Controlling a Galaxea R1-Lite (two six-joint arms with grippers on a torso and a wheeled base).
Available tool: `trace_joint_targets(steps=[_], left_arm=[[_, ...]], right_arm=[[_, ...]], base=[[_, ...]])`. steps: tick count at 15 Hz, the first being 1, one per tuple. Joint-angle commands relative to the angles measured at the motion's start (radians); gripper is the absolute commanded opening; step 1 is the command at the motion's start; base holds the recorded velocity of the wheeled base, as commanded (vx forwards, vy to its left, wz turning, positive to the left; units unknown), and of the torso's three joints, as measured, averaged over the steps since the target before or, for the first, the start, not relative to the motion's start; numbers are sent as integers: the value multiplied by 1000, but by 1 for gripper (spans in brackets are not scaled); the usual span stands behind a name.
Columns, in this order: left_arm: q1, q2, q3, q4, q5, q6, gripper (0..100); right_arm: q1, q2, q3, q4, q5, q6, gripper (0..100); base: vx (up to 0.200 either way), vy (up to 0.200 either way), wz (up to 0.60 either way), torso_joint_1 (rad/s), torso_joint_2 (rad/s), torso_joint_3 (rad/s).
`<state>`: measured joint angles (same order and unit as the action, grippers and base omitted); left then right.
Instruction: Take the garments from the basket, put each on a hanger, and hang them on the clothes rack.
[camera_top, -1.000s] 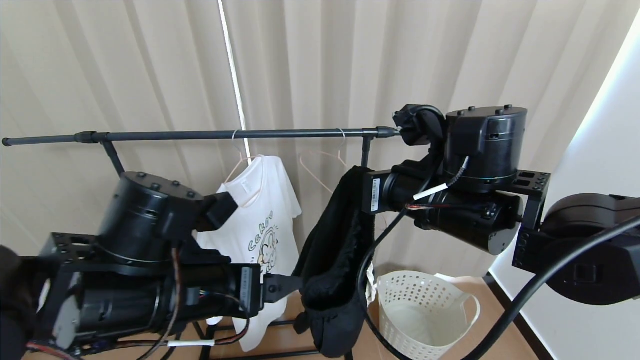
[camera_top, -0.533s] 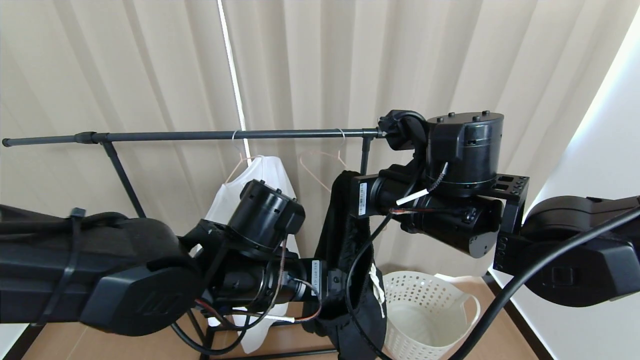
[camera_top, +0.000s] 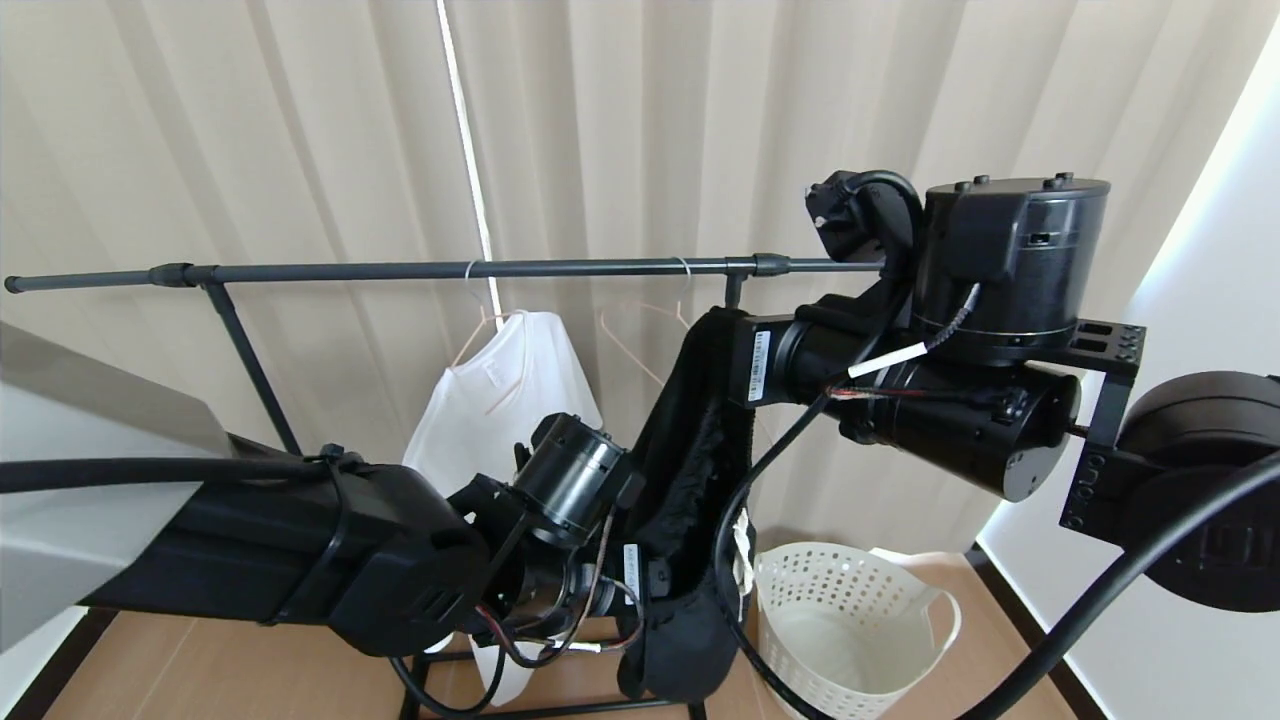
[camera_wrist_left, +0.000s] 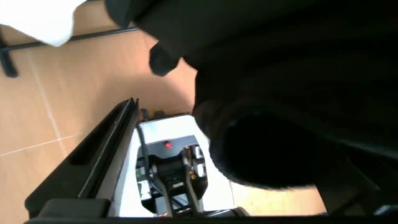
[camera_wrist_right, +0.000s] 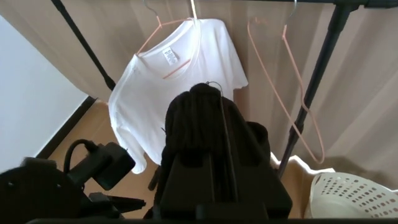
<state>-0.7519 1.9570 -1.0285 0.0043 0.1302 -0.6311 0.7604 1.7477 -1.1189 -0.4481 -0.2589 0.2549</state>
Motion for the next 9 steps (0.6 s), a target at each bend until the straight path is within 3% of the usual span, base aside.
trace_joint_targets(steps=[1,2,3,5,6,9], left_arm=[[3,16,7,0,2,-1,100],[5,22,67,-4,43,-4,100],[6,19,77,-4,51,-9,0],[9,5,76,-4,83,-18,0],[23,-59,62,-3,135,-4,0],[60,-162,-15,8,164,44,0]], right_arm=[[-3,-30,1,0,0,0,0],[-36,-48,-1,2,-2,-5,0],[-58,-53,-1,2,-3,-6,0],[-82,-60,16,2,-6,-36,0],[-130,-83,73,0,-17,-144,0],[-173,-143,202,14,-17,-318,0]], base=[[0,0,0,0,0,0],[0,0,0,0,0,0],[0,0,0,0,0,0],[0,0,0,0,0,0],[0,0,0,0,0,0],[0,0,0,0,0,0]])
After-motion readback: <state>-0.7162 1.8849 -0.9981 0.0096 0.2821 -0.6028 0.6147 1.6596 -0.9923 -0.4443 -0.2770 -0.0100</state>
